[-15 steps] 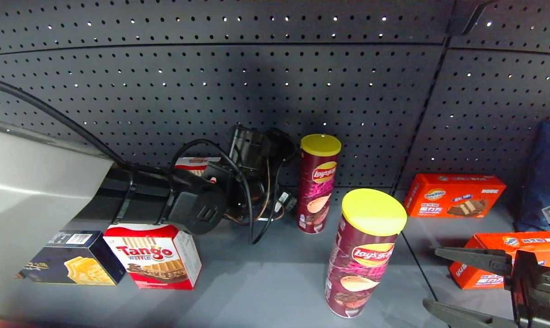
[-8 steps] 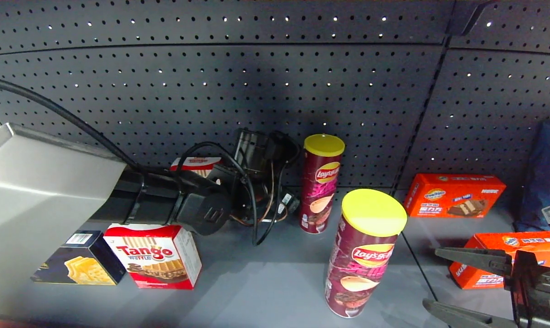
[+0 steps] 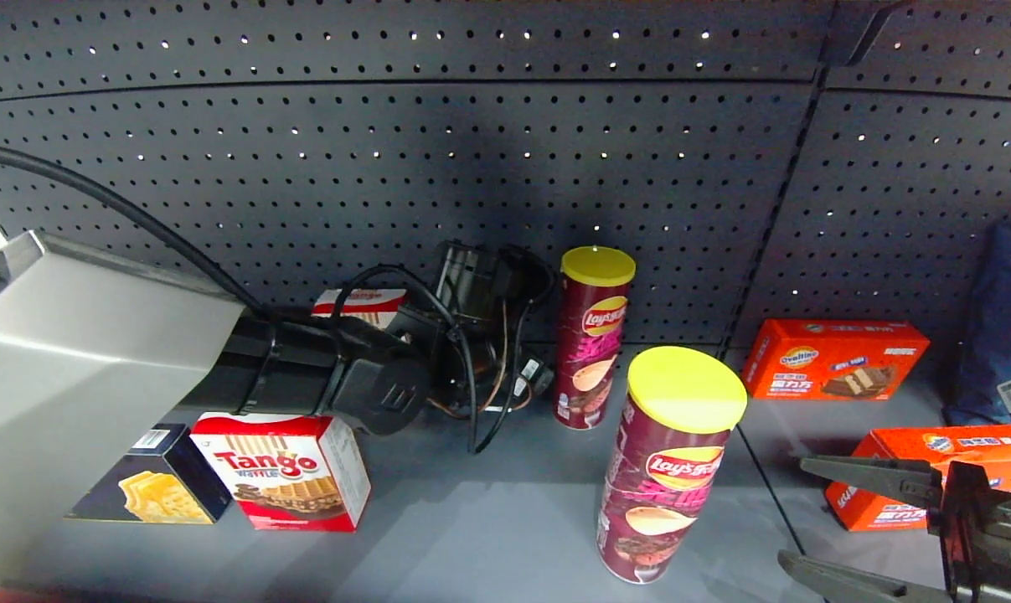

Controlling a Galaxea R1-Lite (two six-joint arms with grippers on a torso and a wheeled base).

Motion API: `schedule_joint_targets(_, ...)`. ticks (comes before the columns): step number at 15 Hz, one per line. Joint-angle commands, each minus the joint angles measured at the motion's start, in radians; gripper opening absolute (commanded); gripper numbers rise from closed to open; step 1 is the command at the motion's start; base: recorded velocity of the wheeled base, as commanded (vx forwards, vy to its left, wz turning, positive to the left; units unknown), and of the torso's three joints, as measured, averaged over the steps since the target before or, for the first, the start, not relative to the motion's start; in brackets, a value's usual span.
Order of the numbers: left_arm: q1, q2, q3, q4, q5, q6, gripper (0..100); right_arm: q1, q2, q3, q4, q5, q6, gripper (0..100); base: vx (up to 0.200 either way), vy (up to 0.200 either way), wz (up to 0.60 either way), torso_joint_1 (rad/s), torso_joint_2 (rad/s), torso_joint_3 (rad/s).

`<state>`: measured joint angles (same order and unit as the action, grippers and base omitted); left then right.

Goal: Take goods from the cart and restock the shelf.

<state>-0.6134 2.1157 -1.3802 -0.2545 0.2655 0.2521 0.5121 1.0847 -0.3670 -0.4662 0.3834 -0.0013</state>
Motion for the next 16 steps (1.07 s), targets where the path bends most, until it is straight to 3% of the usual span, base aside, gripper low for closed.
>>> schedule_joint_targets(1, 0.004, -0.054, 0.036, 0.003, 0.001, -0.007, 100, 0.0, -0.003, 0.002, 0.0, 0.0, 0.0, 100, 0.0, 0.0, 0.0, 0.0, 0.0, 0.0)
schedule_joint_targets(7, 0.007, -0.284, 0.164, 0.009, -0.006, -0.008, 100, 0.002, 0.001, 0.003, 0.001, 0.0, 0.0, 100, 0.0, 0.0, 0.0, 0.0, 0.0, 0.0)
schedule_joint_targets(10, 0.003, -0.356, 0.182, 0.009, -0.049, -0.05, 100, 0.002, 0.003, 0.005, 0.004, -0.005, -0.002, 100, 0.0, 0.0, 0.0, 0.0, 0.0, 0.0)
schedule_joint_targets(11, 0.0, -0.424, 0.233, 0.011, -0.068, -0.065, 100, 0.0, 0.004, 0.003, 0.008, -0.008, 0.0, 100, 0.0, 0.0, 0.0, 0.0, 0.0, 0.0)
schedule_joint_targets(15, 0.0, -0.593, 0.395, 0.012, -0.141, -0.063, 100, 0.0, 0.006, 0.008, 0.023, -0.015, -0.002, 100, 0.0, 0.0, 0.0, 0.0, 0.0, 0.0)
schedule_joint_targets(16, 0.0, -0.654, 0.452, 0.011, -0.186, -0.063, 100, 0.006, 0.018, -0.004, 0.046, -0.058, -0.002, 100, 0.0, 0.0, 0.0, 0.0, 0.0, 0.0)
